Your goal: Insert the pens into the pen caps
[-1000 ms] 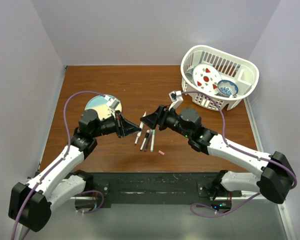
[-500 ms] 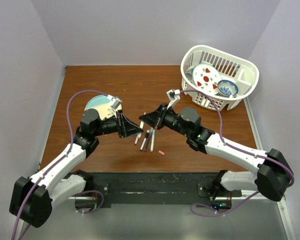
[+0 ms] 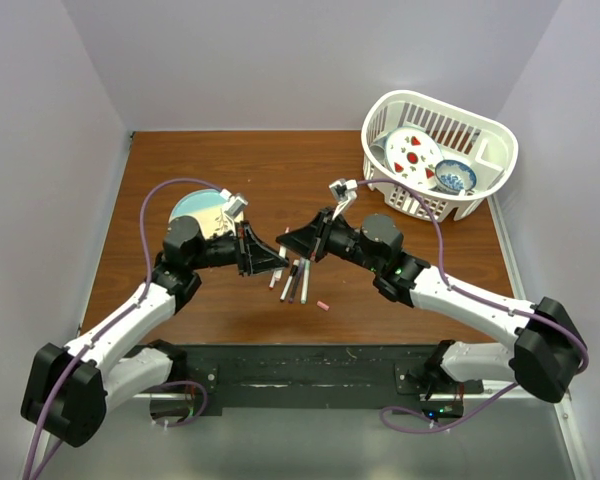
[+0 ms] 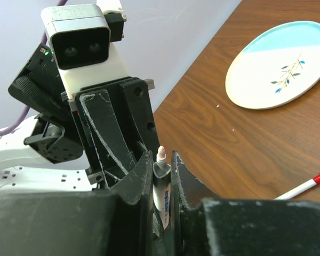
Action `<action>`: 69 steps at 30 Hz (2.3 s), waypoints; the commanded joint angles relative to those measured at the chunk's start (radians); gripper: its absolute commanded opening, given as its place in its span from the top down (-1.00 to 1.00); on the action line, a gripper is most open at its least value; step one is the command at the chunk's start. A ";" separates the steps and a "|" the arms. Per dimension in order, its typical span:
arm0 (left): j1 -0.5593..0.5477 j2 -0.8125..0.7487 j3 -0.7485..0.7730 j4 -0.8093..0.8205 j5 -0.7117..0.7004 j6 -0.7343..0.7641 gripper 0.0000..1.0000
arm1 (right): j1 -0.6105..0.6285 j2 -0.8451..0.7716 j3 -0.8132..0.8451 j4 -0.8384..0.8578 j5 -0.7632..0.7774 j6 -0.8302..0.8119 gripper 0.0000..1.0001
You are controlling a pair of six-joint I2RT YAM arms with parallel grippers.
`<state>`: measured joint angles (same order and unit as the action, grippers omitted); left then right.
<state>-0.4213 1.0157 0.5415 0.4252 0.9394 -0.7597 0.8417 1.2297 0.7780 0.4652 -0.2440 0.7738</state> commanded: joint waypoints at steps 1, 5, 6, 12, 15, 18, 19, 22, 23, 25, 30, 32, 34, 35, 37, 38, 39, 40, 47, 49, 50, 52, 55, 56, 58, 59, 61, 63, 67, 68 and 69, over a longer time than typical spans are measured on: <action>-0.001 -0.014 -0.006 0.157 0.024 -0.018 1.00 | 0.014 -0.019 0.067 -0.042 -0.117 -0.071 0.39; 0.003 -0.054 -0.015 0.173 0.018 -0.049 1.00 | 0.014 -0.137 0.101 -0.262 -0.109 -0.183 -0.06; 0.003 -0.068 -0.002 0.159 0.015 -0.038 1.00 | 0.014 -0.168 0.095 -0.299 -0.097 -0.223 -0.09; 0.055 -0.138 0.040 -0.034 -0.030 0.099 1.00 | 0.014 -0.338 0.044 -0.589 -0.011 -0.356 -0.16; 0.134 -0.187 -0.012 0.072 0.008 0.019 1.00 | 0.014 -0.360 0.024 -0.663 0.044 -0.380 -0.16; 0.197 -0.186 -0.011 0.087 0.051 -0.021 1.00 | 0.014 -0.326 0.039 -0.746 0.121 -0.404 -0.15; 0.203 -0.181 -0.008 0.077 0.061 -0.020 1.00 | 0.014 -0.285 0.043 -0.766 0.132 -0.413 -0.15; 0.204 -0.169 -0.029 0.204 0.102 -0.113 1.00 | 0.014 -0.163 0.050 -0.816 0.186 -0.415 -0.12; 0.204 -0.172 -0.038 0.239 0.104 -0.130 1.00 | 0.016 -0.133 0.059 -0.824 0.192 -0.415 -0.12; 0.204 -0.192 -0.029 0.213 0.087 -0.095 1.00 | 0.031 -0.052 0.073 -0.838 0.212 -0.415 -0.11; 0.207 -0.307 -0.046 0.133 -0.046 0.026 1.00 | 0.068 0.091 0.116 -0.856 0.242 -0.438 -0.10; 0.208 -0.313 -0.057 0.155 -0.021 0.023 1.00 | 0.076 0.152 0.133 -0.869 0.258 -0.456 -0.05; 0.208 -0.302 -0.055 0.165 0.001 0.011 1.00 | 0.086 0.195 0.150 -0.884 0.265 -0.465 -0.02; 0.208 -0.293 -0.057 0.165 0.010 0.005 1.00 | 0.095 0.229 0.164 -0.887 0.265 -0.472 0.02; 0.210 -0.293 -0.061 0.165 0.010 -0.010 1.00 | 0.105 0.257 0.175 -0.886 0.272 -0.479 0.05; 0.208 -0.302 -0.064 0.165 0.003 -0.012 1.00 | 0.109 0.276 0.176 -0.884 0.278 -0.478 0.06; 0.208 -0.308 -0.063 0.149 -0.005 -0.006 1.00 | 0.111 0.284 0.179 -0.882 0.281 -0.479 0.07; 0.208 -0.316 -0.060 0.136 -0.011 0.000 1.00 | 0.112 0.290 0.184 -0.879 0.284 -0.481 0.08; 0.208 -0.328 -0.037 0.046 -0.054 0.043 1.00 | 0.120 0.361 0.205 -0.912 0.304 -0.505 0.18; 0.208 -0.332 -0.037 0.034 -0.065 0.053 1.00 | 0.126 0.376 0.205 -0.912 0.310 -0.504 0.21; 0.208 -0.335 -0.028 0.018 -0.094 0.060 1.00 | 0.128 0.382 0.205 -0.913 0.316 -0.504 0.22; 0.208 -0.335 -0.008 -0.074 -0.122 0.097 1.00 | 0.131 0.398 0.207 -0.918 0.333 -0.504 0.26; 0.208 -0.336 0.008 -0.106 -0.136 0.114 1.00 | 0.134 0.410 0.205 -0.922 0.348 -0.502 0.31; 0.208 -0.341 0.008 -0.108 -0.137 0.114 1.00 | 0.135 0.415 0.205 -0.924 0.351 -0.502 0.31; 0.208 -0.342 0.008 -0.108 -0.139 0.115 1.00 | 0.137 0.421 0.205 -0.925 0.362 -0.504 0.33; 0.210 -0.344 0.009 -0.111 -0.142 0.114 1.00 | 0.138 0.428 0.205 -0.925 0.364 -0.504 0.36; 0.208 -0.344 0.011 -0.112 -0.145 0.114 1.00 | 0.140 0.438 0.205 -0.924 0.374 -0.501 0.39; 0.208 -0.342 0.011 -0.118 -0.142 0.105 1.00 | 0.143 0.450 0.205 -0.922 0.380 -0.499 0.43; 0.210 -0.344 0.017 -0.134 -0.131 0.108 1.00 | 0.152 0.458 0.202 -0.916 0.394 -0.490 0.56; 0.210 -0.345 0.015 -0.135 -0.126 0.109 1.00 | 0.155 0.459 0.201 -0.915 0.399 -0.489 0.61; 0.208 -0.348 0.014 -0.135 -0.120 0.123 1.00 | 0.157 0.455 0.199 -0.907 0.399 -0.489 0.73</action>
<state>-0.2180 0.6823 0.5110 0.2882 0.8066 -0.6685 0.9874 1.6657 0.9573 -0.4587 0.1242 0.2859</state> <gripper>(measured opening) 0.125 0.211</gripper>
